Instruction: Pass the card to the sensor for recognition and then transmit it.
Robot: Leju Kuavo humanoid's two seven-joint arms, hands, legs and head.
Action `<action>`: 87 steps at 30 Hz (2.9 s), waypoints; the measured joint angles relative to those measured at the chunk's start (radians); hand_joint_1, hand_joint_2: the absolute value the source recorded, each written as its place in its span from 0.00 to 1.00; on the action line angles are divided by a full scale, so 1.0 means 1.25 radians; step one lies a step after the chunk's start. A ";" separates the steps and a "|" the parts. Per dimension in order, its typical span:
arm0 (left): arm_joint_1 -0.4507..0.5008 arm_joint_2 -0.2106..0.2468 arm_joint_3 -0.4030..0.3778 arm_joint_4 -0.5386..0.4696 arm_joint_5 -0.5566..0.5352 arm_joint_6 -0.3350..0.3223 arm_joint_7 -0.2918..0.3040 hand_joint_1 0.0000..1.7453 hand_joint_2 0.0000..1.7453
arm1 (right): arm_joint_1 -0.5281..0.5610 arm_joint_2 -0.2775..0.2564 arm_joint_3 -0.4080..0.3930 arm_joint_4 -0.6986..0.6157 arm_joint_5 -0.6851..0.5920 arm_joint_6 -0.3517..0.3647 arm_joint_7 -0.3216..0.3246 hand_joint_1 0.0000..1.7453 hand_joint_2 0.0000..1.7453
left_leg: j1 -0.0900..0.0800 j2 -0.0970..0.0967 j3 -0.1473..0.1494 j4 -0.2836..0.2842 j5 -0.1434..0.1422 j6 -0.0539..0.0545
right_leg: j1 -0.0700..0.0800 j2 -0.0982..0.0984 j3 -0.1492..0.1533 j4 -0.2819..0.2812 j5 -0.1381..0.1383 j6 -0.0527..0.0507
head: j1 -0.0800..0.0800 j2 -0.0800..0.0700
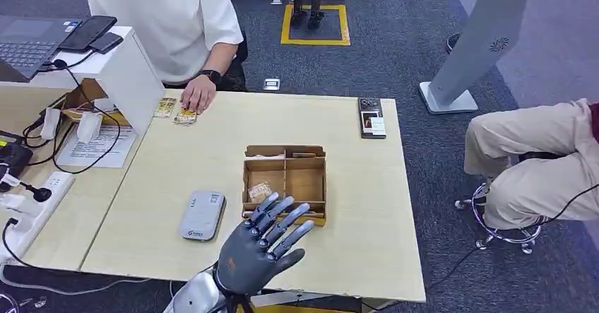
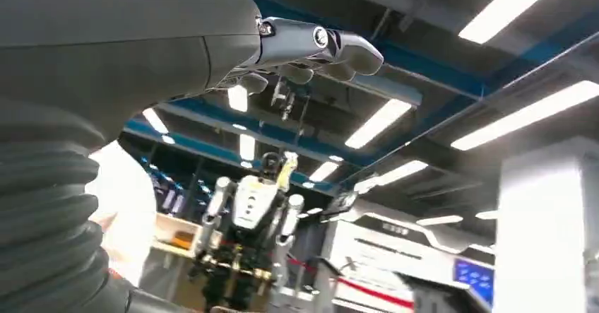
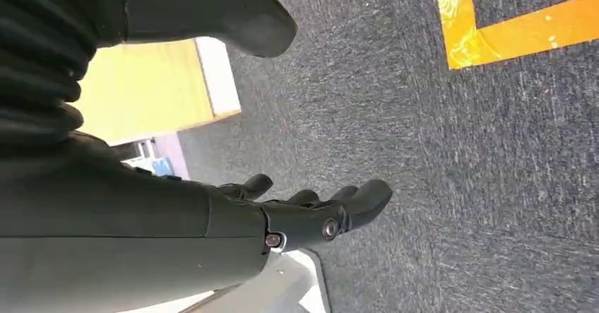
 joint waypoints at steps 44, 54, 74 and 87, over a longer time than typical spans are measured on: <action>-0.073 0.032 -0.041 0.236 -0.029 -0.034 0.321 0.00 1.00 | 0.000 0.000 0.000 0.000 -0.011 -0.003 0.002 0.00 1.00 | 0.000 0.000 0.000 0.000 0.000 0.000 | 0.000 0.000 0.000 0.000 0.000 0.000 | 0.000 0.000; -0.074 0.033 -0.040 0.258 -0.171 -0.013 0.452 0.00 1.00 | 0.001 0.001 -0.002 0.000 -0.017 -0.006 0.002 0.00 1.00 | 0.000 0.000 0.000 0.000 0.000 0.000 | 0.000 0.000 0.000 0.000 0.000 0.000 | 0.000 0.000; -0.108 0.049 -0.055 0.302 -0.200 -0.036 0.630 0.00 1.00 | 0.001 0.004 -0.008 0.000 -0.019 -0.009 0.002 0.00 1.00 | 0.000 0.000 0.000 0.000 0.000 0.000 | 0.000 0.000 0.000 0.000 0.000 0.000 | 0.000 0.000; -0.184 0.106 -0.180 0.332 -0.200 -0.089 0.861 0.00 1.00 | 0.001 0.007 -0.009 0.000 -0.023 -0.017 0.002 0.00 1.00 | 0.000 0.000 0.000 0.000 0.000 0.000 | 0.000 0.000 0.000 0.000 0.000 0.000 | 0.000 0.000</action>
